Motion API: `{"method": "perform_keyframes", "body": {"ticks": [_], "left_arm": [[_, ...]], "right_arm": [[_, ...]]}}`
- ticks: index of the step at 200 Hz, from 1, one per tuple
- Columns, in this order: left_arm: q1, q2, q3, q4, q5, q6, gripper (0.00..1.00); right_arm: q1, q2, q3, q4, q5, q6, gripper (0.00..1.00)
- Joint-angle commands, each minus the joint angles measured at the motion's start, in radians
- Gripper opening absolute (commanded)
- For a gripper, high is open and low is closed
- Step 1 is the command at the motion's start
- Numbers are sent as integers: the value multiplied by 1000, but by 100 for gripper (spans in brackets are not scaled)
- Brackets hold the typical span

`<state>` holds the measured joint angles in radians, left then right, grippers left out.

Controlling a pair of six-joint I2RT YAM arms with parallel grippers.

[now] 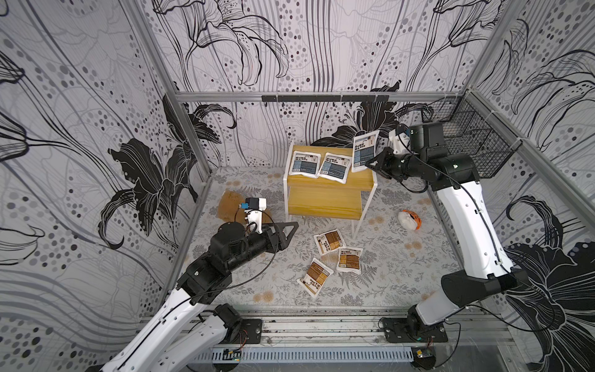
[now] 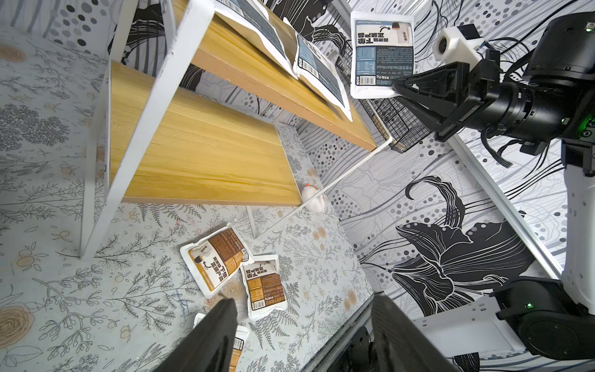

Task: Place the bagged coffee beans on the shelf by color
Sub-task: Place the bagged coffee beans on the shelf.

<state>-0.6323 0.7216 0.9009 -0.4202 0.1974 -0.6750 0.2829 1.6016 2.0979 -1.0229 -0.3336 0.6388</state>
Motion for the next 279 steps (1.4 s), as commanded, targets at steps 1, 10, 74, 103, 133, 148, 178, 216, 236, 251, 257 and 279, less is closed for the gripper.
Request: {"method": "perform_keyframes", "body": {"ticks": [1, 10, 74, 103, 133, 148, 178, 216, 236, 251, 257, 279], "left_arm": [[5, -10, 0, 0, -19, 24, 71], [4, -9, 1, -2, -17, 22, 71], [4, 5, 6, -1, -11, 16, 72], [4, 2, 0, 0, -15, 14, 72], [4, 9, 4, 3, -13, 13, 72], [5, 16, 10, 3, -10, 15, 72], [4, 29, 19, 5, -9, 19, 71], [5, 40, 17, 17, -3, 13, 72], [4, 42, 20, 18, -3, 12, 72], [3, 42, 22, 17, -4, 12, 72], [5, 41, 23, 16, -4, 13, 72], [4, 42, 26, 11, -9, 17, 72]], "right_arm": [[-2, -32, -30, 16, -11, 4, 0], [-3, -36, -37, 17, -15, 6, 0], [-3, -44, -97, 64, -70, 18, 15], [-3, -32, -75, 52, -73, 4, 40], [-2, -27, -48, 29, -59, -16, 52], [-3, -25, -38, 16, -51, -24, 56], [-2, -19, 3, -30, -9, -53, 60], [-2, -23, 15, -61, 43, -81, 61], [-3, -17, 20, -66, 59, -93, 62], [-3, -3, 35, -72, 67, -101, 62], [-2, 1, 37, -70, 68, -103, 62], [-2, 24, 55, -59, 63, -105, 62]]}}
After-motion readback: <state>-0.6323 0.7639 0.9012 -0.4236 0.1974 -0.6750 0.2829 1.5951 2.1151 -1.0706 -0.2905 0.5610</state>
